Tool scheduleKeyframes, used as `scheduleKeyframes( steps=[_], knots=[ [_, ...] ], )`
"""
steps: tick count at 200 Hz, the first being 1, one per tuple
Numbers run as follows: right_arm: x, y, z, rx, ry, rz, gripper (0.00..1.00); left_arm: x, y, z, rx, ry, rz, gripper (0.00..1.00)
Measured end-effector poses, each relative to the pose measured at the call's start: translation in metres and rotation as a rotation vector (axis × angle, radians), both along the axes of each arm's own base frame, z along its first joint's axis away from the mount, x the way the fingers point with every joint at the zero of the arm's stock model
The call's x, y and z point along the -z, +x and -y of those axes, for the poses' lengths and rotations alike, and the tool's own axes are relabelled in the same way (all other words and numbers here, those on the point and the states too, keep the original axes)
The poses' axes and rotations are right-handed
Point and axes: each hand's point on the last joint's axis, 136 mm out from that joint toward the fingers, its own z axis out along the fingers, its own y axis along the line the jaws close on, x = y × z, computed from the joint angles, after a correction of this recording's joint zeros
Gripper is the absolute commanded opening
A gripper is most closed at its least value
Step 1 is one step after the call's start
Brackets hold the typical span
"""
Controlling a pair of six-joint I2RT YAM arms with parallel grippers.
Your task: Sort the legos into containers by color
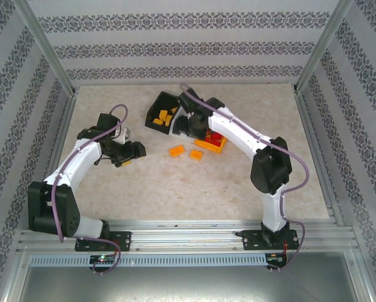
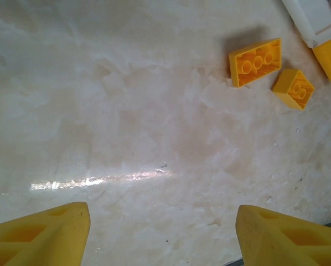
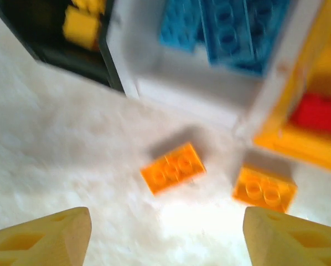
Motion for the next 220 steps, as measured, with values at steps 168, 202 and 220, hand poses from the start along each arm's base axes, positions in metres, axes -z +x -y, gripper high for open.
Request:
scheduleKeyframes(
  steps=[168,202,220],
  knots=[
    [0.112,-0.024,0.043,0.176,-0.195,-0.225,0.78,-0.011,-0.005,0.004,-0.002,-0.032,0.031,0.75],
    [0.116,-0.012,0.036,0.183,-0.186,-0.219,0.75,-0.006,-0.005,0.004,-0.001,-0.03,0.012,0.76],
    [0.119,-0.009,0.035,0.184,-0.187,-0.226,0.73,-0.003,-0.005,0.005,0.003,-0.037,-0.002,0.78]
  ],
)
